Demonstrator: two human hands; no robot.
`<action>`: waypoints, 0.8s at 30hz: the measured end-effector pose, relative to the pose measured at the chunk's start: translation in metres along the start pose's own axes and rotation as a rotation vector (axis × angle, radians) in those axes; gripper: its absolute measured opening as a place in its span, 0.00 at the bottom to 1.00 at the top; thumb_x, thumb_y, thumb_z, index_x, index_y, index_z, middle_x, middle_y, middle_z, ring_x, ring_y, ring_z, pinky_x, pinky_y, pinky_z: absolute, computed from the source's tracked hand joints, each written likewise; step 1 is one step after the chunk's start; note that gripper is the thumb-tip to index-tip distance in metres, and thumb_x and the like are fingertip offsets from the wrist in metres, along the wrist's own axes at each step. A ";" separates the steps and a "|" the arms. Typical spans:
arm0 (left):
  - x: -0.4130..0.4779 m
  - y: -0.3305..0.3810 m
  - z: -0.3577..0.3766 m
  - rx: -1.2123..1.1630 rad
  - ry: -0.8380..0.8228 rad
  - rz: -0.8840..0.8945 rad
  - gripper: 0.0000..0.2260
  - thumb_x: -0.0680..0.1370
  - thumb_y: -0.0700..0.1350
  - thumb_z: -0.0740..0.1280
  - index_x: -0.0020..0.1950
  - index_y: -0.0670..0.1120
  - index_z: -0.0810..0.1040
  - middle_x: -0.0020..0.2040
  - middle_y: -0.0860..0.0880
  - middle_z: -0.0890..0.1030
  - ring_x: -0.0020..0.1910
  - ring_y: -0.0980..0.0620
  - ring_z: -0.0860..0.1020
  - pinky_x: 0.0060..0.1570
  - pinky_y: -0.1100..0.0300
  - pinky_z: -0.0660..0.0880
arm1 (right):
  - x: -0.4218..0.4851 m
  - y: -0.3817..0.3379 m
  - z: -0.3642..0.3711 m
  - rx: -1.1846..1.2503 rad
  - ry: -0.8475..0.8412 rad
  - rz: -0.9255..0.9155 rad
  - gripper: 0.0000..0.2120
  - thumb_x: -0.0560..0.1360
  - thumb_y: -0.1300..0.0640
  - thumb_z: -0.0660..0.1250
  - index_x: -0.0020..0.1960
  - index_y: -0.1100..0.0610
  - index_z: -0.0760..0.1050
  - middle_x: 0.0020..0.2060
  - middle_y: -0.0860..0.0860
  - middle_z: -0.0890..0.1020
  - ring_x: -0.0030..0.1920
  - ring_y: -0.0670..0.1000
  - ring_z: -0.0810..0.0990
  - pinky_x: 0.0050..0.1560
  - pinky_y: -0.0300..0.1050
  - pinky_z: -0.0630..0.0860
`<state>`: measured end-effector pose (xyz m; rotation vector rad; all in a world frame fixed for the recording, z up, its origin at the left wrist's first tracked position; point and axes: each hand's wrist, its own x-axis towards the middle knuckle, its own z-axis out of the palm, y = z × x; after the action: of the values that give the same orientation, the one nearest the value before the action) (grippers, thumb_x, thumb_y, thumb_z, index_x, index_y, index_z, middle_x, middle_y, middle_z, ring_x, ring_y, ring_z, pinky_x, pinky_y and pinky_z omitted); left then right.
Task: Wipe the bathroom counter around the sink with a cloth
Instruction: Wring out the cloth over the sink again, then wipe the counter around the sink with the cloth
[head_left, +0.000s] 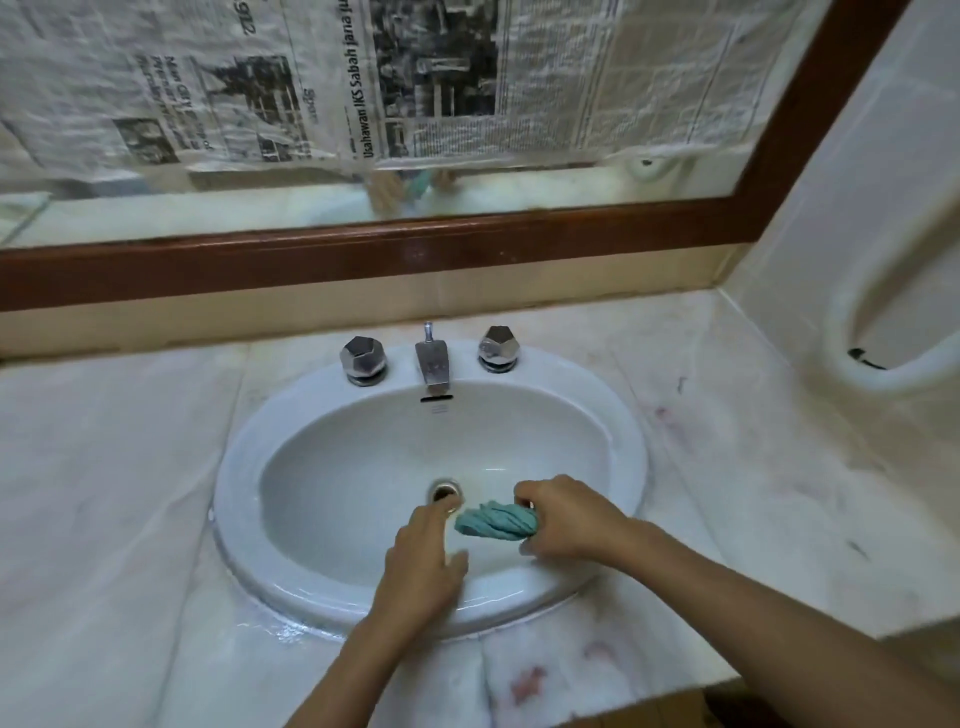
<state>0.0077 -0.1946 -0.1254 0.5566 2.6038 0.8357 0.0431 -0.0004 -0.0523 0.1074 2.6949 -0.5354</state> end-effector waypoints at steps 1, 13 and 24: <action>-0.003 -0.010 0.005 -0.008 0.052 -0.058 0.24 0.75 0.48 0.67 0.71 0.50 0.68 0.67 0.49 0.72 0.63 0.46 0.72 0.62 0.53 0.69 | -0.008 0.006 0.009 0.126 0.012 0.070 0.14 0.67 0.49 0.74 0.38 0.51 0.69 0.34 0.48 0.72 0.38 0.51 0.73 0.33 0.45 0.64; -0.049 0.098 0.043 -0.674 0.042 -0.042 0.09 0.77 0.40 0.68 0.47 0.56 0.80 0.50 0.53 0.82 0.48 0.61 0.80 0.49 0.68 0.75 | -0.102 0.039 0.068 1.022 0.303 0.391 0.09 0.72 0.59 0.72 0.49 0.50 0.76 0.45 0.50 0.81 0.47 0.49 0.79 0.42 0.37 0.74; -0.023 0.205 0.100 -0.989 -0.278 -0.184 0.15 0.76 0.52 0.70 0.58 0.46 0.82 0.52 0.47 0.85 0.53 0.48 0.83 0.56 0.50 0.77 | -0.141 0.122 0.025 1.015 0.490 0.338 0.11 0.68 0.66 0.71 0.45 0.52 0.78 0.39 0.51 0.82 0.38 0.45 0.80 0.38 0.39 0.78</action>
<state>0.1238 -0.0047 -0.0718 0.1173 1.6537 1.6460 0.1995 0.1029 -0.0617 1.0446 2.4224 -1.8772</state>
